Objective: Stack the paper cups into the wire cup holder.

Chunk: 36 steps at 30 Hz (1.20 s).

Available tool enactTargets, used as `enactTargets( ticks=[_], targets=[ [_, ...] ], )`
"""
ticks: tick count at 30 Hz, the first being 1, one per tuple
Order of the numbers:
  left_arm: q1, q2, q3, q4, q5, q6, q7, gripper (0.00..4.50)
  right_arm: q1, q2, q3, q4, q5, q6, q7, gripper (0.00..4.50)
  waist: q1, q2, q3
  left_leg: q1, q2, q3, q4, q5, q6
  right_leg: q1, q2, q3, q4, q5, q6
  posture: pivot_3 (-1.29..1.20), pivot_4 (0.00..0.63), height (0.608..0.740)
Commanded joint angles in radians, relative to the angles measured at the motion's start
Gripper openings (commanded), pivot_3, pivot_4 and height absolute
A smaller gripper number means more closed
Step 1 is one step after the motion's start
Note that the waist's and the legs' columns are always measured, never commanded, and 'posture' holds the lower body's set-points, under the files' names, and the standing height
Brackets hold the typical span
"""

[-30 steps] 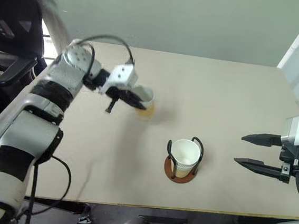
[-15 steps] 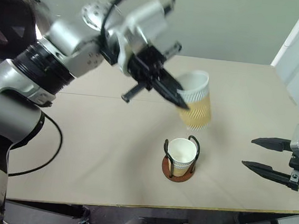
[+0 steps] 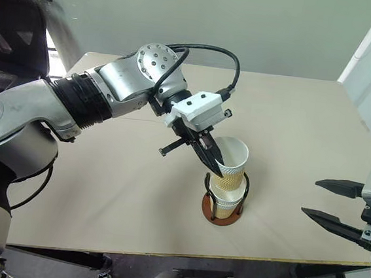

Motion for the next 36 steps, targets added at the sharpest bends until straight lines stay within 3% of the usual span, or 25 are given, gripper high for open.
enactTargets(
  ticks=[1,21,31,36],
  targets=[
    [-0.017,-0.019,-0.01,0.035,-0.004,-0.04,-0.033,0.02,-0.008,-0.007,-0.037,-0.012,0.024,0.008,-0.024,2.68,0.001,0.0,0.0,0.0,0.0,0.0,0.0,0.0,0.0,0.0,0.0,0.0,0.0,0.0,0.0,0.0,0.15,0.74],
    [0.002,-0.054,-0.027,0.057,-0.021,-0.003,-0.033,0.02,-0.009,-0.013,-0.065,-0.023,0.083,0.025,-0.041,2.68,0.002,0.0,0.0,-0.001,0.0,0.0,0.0,0.0,0.0,0.0,0.0,0.0,0.0,0.0,0.0,0.0,0.15,0.74],
    [0.016,-0.069,0.001,0.09,0.012,-0.038,-0.033,3.43,-0.015,-0.018,-0.044,-0.012,0.093,0.008,-0.053,2.68,0.003,0.0,0.0,0.0,0.0,0.0,0.0,0.0,0.0,0.0,0.0,0.0,0.0,0.0,0.0,0.0,0.15,0.74],
    [0.026,-0.09,0.07,0.141,0.027,-0.033,-0.033,3.43,-0.025,-0.027,-0.007,0.005,0.086,-0.015,-0.055,2.68,0.002,0.0,0.0,0.0,0.0,0.0,0.0,0.0,0.0,0.0,0.0,0.0,0.0,0.0,0.0,0.0,0.15,0.74]
  ],
)
